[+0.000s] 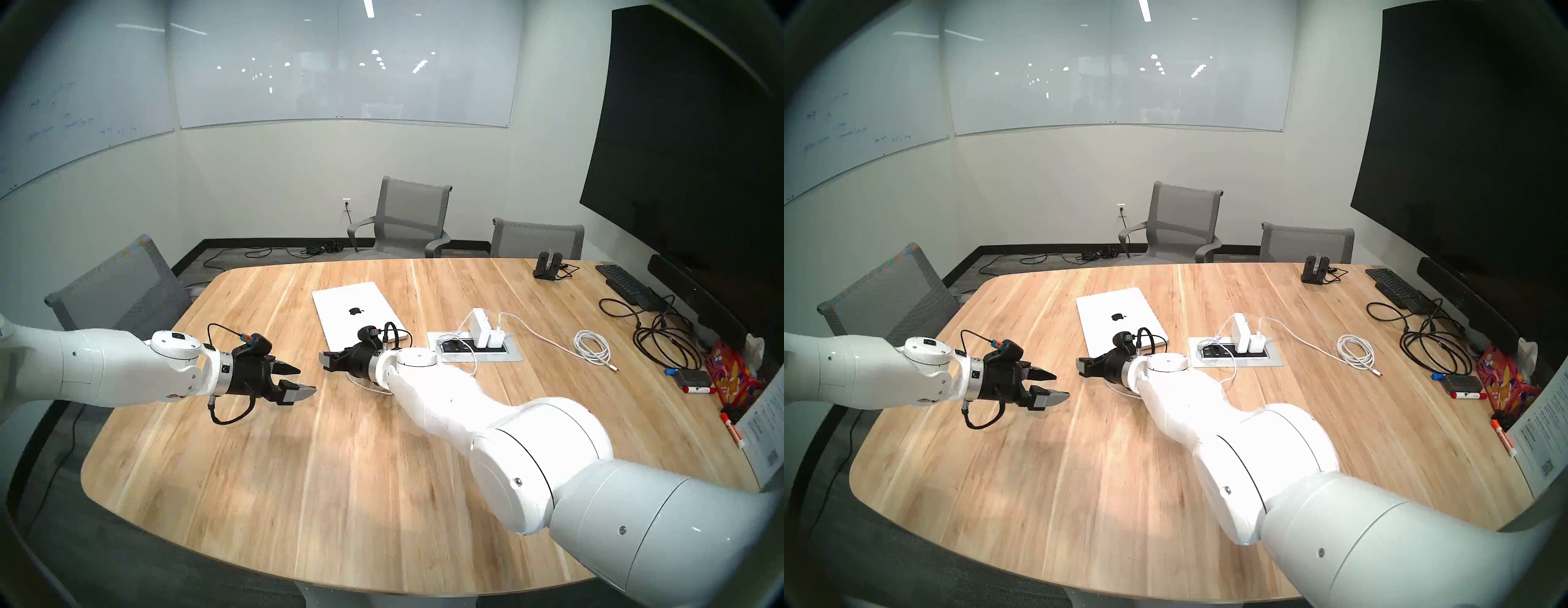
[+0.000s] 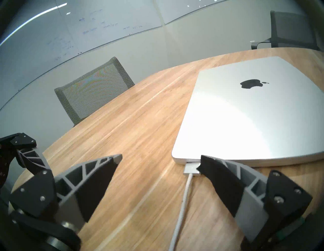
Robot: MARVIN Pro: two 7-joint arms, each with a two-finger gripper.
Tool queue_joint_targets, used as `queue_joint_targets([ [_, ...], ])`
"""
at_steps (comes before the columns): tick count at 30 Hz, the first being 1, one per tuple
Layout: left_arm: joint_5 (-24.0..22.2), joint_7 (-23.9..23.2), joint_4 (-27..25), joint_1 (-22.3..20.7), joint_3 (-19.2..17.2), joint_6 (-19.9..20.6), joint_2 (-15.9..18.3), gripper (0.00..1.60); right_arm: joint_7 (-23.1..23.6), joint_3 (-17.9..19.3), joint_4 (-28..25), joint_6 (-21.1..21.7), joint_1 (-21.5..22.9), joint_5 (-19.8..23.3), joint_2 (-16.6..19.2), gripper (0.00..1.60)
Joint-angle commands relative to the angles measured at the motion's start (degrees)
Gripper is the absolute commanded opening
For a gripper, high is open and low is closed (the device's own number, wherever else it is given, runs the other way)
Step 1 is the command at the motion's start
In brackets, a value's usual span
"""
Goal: Plug the charging cable into the port of a MacBook
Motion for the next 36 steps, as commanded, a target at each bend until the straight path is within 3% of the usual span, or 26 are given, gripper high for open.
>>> queue_joint_targets([
  [1, 0.0, 0.1, 0.1, -1.0, -0.7, -0.2, -0.1, 1.60, 0.6, -0.1, 0.3, -0.4, 2.3, -0.1, -0.8, 1.60],
  [36, 0.0, 0.1, 0.1, -1.0, -0.8, -0.1, -0.1, 1.60, 1.4, -0.8, 3.4, -1.1, 2.8, -1.1, -0.5, 1.60],
])
